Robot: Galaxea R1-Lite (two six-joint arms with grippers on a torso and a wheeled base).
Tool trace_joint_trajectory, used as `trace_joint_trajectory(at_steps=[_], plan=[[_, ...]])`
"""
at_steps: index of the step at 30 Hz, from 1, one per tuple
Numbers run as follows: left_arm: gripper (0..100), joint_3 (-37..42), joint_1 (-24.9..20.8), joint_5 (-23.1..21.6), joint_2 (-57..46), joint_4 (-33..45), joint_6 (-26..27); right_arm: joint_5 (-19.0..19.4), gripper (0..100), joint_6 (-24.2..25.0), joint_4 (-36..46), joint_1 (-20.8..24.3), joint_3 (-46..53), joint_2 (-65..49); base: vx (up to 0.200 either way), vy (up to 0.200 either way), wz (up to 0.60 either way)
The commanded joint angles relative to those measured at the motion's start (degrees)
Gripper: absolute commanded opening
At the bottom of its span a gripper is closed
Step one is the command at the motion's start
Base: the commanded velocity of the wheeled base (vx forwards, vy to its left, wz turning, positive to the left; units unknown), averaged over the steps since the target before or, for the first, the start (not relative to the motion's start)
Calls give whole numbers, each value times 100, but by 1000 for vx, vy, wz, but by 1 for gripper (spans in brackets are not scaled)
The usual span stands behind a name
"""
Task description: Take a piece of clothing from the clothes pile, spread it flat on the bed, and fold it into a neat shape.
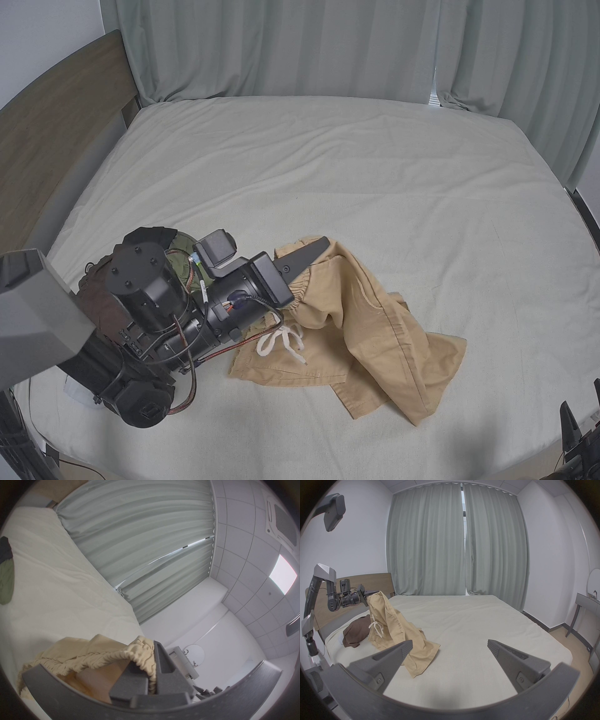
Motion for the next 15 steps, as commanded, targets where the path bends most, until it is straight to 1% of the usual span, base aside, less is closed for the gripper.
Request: trace_joint_trajectory(at_steps=[1, 4, 8, 13, 15], plan=[[0, 18, 197, -38, 134, -5, 92, -3, 100, 0, -1, -1, 101, -93, 0, 0, 0], [0, 18, 364, -126, 222, -5, 127, 6, 100, 0, -1, -1, 101, -93, 0, 0, 0], [0, 79, 592, -214, 257, -5, 302, 6, 100, 0, -1, -1, 101, -93, 0, 0, 0], [0, 299, 768, -302, 337, -5, 373, 6, 100, 0, -1, -1, 101, -93, 0, 0, 0], [0, 369, 856, -354, 372, -5, 513, 6, 100, 0, -1, -1, 101, -93, 0, 0, 0]])
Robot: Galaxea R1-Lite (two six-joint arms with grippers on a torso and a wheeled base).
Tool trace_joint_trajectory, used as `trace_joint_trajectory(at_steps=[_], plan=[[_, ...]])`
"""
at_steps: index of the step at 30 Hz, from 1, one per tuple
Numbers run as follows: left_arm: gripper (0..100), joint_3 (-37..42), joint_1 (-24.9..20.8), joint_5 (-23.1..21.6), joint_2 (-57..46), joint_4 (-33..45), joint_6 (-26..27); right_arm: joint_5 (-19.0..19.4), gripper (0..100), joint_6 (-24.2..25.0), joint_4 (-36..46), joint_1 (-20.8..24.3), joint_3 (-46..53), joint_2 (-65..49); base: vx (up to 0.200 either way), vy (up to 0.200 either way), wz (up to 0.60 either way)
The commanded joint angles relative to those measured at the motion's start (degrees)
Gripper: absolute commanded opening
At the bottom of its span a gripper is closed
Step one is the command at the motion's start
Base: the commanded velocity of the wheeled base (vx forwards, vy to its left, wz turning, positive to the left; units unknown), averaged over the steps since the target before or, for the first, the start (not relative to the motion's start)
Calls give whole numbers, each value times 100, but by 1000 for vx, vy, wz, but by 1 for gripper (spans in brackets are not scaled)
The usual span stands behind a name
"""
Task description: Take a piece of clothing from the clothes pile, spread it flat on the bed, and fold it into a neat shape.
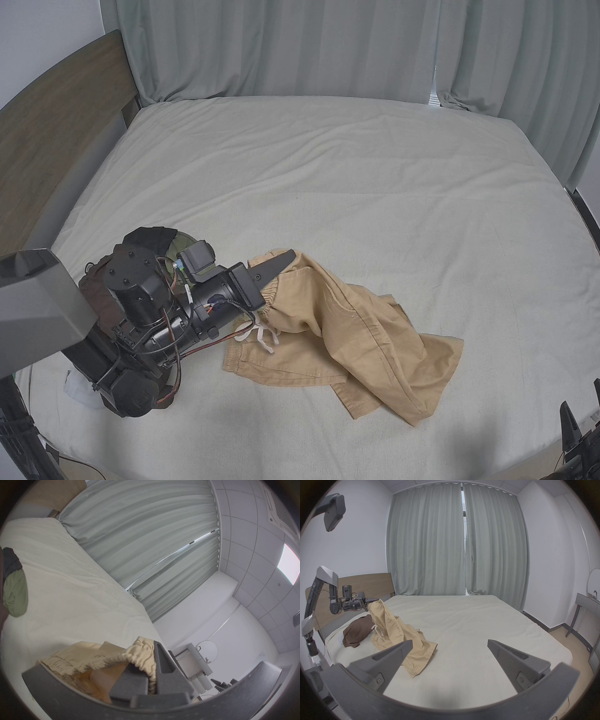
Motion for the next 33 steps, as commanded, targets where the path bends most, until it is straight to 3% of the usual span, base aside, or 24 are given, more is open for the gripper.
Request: trace_joint_trajectory(at_steps=[1, 9, 12, 33], plan=[[0, 149, 160, -54, 116, -8, 117, -5, 100, 0, -1, 1, 101, -93, 0, 0, 0], [0, 228, 327, -54, 204, -17, 204, 4, 100, 0, -1, 1, 101, -93, 0, 0, 0], [0, 307, 626, -89, 151, -17, 204, 4, 100, -9, -1, 10, 101, -93, 0, 0, 0], [0, 914, 1435, -836, 441, -17, 732, 13, 100, -35, -1, 10, 101, -93, 0, 0, 0]])
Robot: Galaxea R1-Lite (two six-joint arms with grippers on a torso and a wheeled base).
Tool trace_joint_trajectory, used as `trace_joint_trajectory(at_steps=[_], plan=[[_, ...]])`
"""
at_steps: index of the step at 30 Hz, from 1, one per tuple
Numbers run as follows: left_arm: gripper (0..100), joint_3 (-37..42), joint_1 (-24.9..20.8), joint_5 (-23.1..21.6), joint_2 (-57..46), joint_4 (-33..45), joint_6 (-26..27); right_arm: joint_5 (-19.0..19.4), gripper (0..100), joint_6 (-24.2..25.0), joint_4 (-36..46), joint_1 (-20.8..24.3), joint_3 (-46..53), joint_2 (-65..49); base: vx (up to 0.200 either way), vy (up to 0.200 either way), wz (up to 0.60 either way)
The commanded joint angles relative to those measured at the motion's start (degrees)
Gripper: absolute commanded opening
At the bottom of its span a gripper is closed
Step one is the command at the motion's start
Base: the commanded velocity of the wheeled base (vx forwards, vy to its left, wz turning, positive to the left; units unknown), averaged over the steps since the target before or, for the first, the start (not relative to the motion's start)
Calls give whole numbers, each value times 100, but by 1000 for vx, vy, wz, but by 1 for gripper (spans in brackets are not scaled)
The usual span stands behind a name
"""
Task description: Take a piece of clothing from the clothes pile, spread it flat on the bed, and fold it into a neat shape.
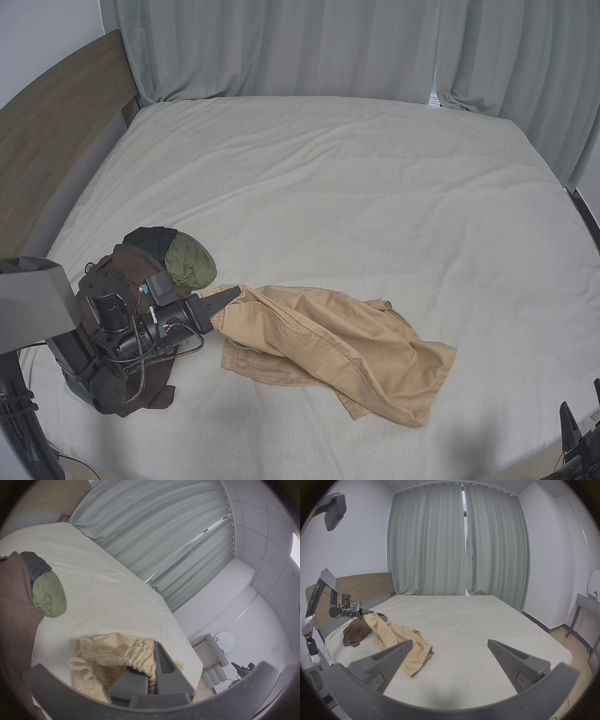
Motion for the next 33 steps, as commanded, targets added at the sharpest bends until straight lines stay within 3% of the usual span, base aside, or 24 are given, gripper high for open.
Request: trace_joint_trajectory(at_steps=[1, 18, 26, 28, 33], plan=[[0, 15, 99, -9, 164, -12, 4, 4, 100, -2, -1, 0, 101, -93, 0, 0, 0], [0, -2, 116, 0, 208, -12, 39, -14, 100, 33, -186, -9, 92, -93, 0, 0, 0], [0, -20, 231, 8, 208, -12, 39, 65, 100, 59, -221, 62, -453, 101, 0, 0, 0], [0, -37, 283, 0, 208, -12, 30, 232, 100, 288, 17, 246, -716, 461, 0, 0, 0], [0, -99, 336, -9, 243, -12, 22, 716, 100, 1448, 324, 800, -1226, 1015, 0, 0, 0]])
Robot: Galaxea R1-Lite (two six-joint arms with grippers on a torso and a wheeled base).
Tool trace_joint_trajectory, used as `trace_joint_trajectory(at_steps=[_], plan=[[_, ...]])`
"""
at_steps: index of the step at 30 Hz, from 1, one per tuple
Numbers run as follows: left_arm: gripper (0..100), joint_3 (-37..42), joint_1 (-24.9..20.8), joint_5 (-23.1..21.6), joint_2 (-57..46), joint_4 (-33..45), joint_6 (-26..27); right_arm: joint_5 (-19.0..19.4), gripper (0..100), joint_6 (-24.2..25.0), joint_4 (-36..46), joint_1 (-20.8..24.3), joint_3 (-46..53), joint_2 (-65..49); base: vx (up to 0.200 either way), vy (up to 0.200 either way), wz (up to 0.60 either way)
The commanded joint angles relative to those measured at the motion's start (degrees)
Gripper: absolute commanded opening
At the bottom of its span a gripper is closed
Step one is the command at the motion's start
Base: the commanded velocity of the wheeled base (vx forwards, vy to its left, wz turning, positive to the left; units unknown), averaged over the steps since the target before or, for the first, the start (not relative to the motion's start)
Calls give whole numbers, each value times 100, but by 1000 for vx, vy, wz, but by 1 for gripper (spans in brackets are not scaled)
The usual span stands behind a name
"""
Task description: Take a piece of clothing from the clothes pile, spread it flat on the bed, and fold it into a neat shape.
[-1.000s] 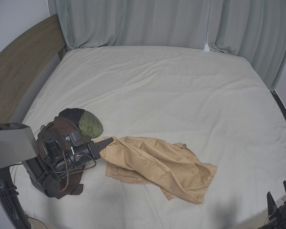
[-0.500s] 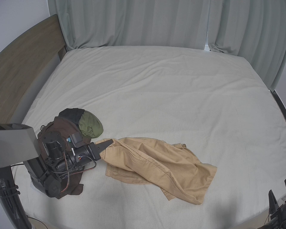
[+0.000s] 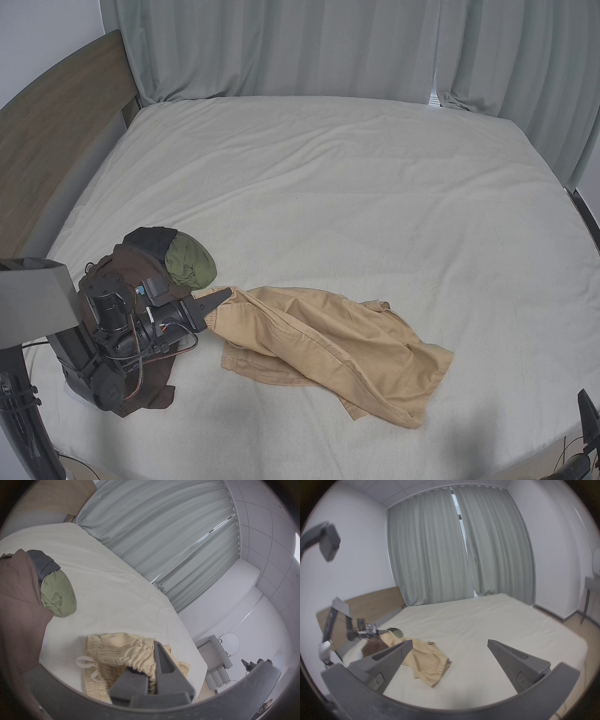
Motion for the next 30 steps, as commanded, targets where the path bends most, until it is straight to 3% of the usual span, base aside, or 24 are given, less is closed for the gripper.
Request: trace_joint_trajectory(at_steps=[1, 2, 9, 16, 19, 20, 24, 30], plan=[[0, -47, 79, -9, 35, -14, -11, 362, 100, 617, 233, 506, -514, 683, 0, 0, 0], [0, -29, 79, -9, 43, -14, -11, 617, 100, 845, 250, 682, -637, 1017, 0, 0, 0], [0, 6, 79, -9, 8, -14, -3, 1118, 100, 845, -13, 1156, -1041, 2248, 0, 0, 0], [0, -29, 97, -9, 35, -14, -3, 1171, 100, 801, -215, 1851, -1832, 3390, 0, 0, 0], [0, -29, 97, -9, 35, -14, -3, 1171, 100, 775, -215, 1947, -1894, 3522, 0, 0, 0], [0, -29, 97, -9, 35, -14, -3, 1189, 100, 608, -215, 2158, -2254, 4032, 0, 0, 0], [0, -20, 97, -9, 35, -14, -3, 1312, 100, 555, -224, 2273, -2597, 4586, 0, 0, 0], [0, 33, 105, -9, -44, -14, 15, 2059, 100, 617, -356, 2290, -2298, 4955, 0, 0, 0]])
